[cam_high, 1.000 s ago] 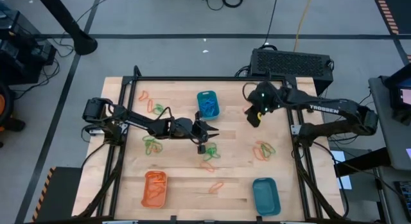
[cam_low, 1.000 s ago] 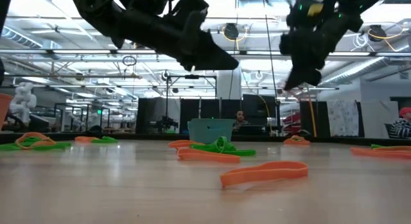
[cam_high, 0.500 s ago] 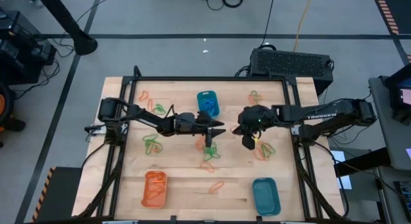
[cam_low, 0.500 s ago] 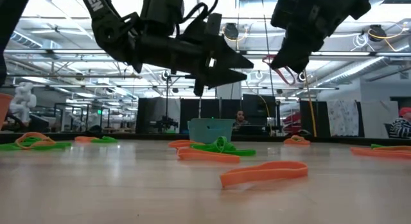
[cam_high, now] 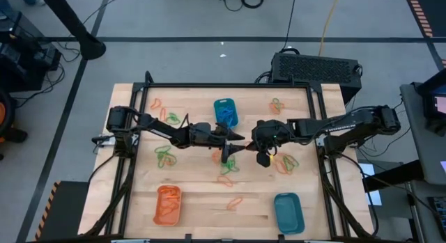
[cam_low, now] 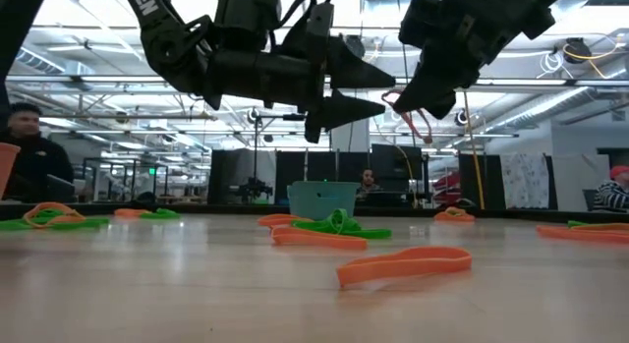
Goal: Sort rubber bands into baskets
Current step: Put the orange rubber band into the orange bin
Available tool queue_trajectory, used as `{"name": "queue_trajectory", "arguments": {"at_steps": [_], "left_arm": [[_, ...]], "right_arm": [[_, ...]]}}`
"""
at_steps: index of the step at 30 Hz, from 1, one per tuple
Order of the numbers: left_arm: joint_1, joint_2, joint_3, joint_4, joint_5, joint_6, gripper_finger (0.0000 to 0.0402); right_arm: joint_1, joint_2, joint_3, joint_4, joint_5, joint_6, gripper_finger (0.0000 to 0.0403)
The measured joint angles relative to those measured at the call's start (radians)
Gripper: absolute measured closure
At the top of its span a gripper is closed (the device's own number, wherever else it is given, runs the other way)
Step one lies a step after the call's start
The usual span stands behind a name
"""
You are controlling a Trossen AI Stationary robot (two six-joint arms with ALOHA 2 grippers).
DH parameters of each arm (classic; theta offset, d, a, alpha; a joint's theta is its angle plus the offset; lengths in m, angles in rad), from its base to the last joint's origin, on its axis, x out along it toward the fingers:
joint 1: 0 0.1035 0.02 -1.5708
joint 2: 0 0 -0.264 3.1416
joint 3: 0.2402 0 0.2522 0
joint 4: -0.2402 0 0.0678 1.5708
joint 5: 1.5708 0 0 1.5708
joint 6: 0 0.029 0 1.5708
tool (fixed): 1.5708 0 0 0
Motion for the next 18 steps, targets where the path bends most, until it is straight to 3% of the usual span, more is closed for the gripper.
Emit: {"name": "queue_trajectory", "arguments": {"at_steps": [11,14,18], "left_arm": [[0.000,0.000,0.000,-0.020,-0.003,0.011,0.0171],[-0.001,0.000,0.000,-0.021,0.001,0.036,0.0193],[-0.001,0.000,0.000,-0.021,0.002,0.048,0.0252]], "right_arm": [[0.000,0.014,0.000,0.013,-0.003,0.000,0.0402],[0.000,0.014,0.000,0.013,-0.003,0.000,0.0402],[0.000,0.014,0.000,0.013,-0.003,0.000,0.0402]]}}
